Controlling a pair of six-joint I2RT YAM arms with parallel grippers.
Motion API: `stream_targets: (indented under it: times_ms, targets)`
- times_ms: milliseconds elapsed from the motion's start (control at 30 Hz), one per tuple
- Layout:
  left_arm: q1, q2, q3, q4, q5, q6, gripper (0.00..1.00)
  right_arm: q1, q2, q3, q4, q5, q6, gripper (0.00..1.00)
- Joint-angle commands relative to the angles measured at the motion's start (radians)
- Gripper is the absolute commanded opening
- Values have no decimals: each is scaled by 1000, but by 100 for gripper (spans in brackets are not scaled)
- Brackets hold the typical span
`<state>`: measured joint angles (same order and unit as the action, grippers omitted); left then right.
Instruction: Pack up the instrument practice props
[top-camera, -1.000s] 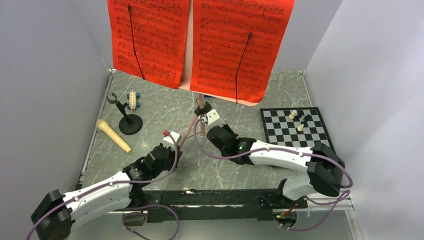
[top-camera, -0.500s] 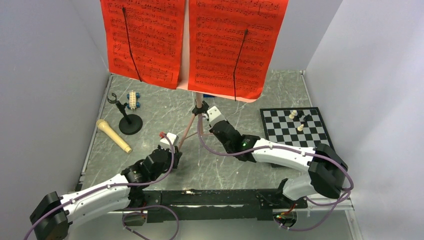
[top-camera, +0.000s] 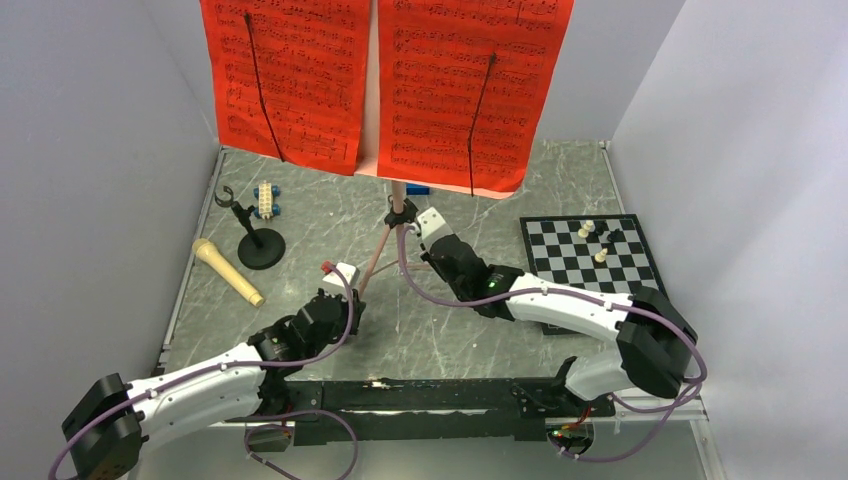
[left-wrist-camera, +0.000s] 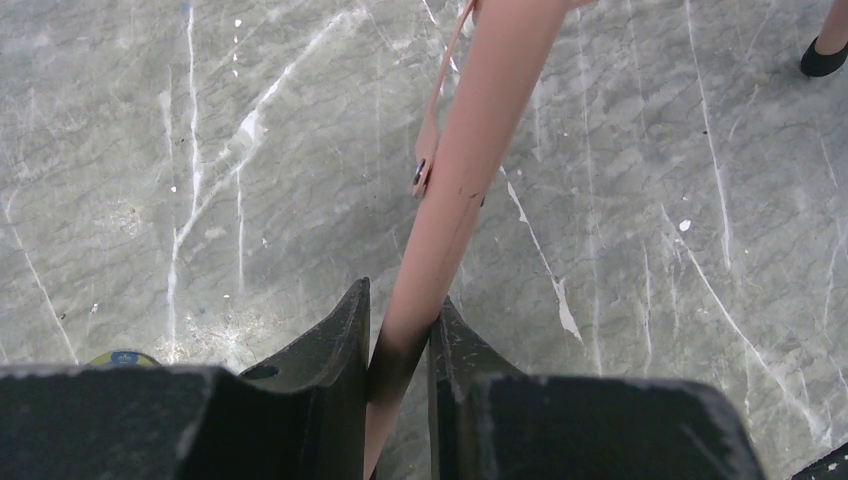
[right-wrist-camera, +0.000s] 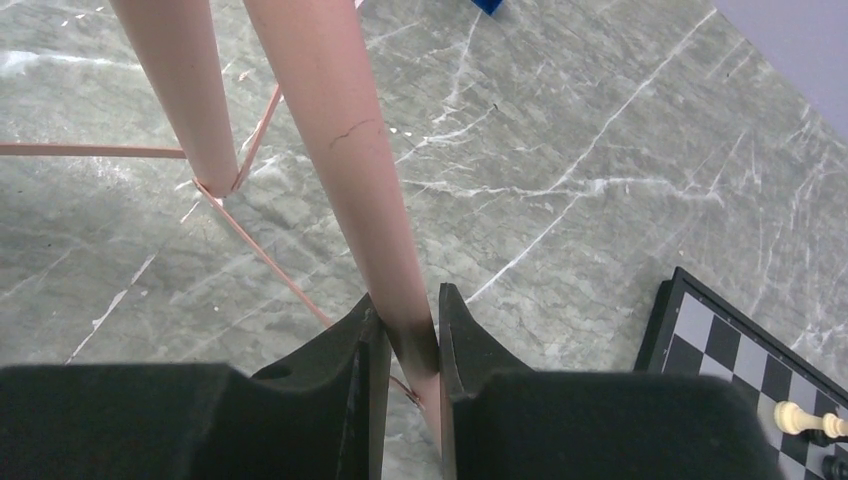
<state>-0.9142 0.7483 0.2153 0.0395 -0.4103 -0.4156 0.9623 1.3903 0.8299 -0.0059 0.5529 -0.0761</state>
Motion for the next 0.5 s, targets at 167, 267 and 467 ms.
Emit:
stream_targets:
  times_ms: [167,267,467]
  targets:
    - [7,-2,58,-38,-42,-168,42,-2,-102,-49,-114,-106,200,45]
    - [7,22,85,-38,-36,-156,47,-1,-123,-24,-154,-129,207,60]
    - [7,65,141,-38,-30,-132,58,3,-194,1,-231,-153,232,76]
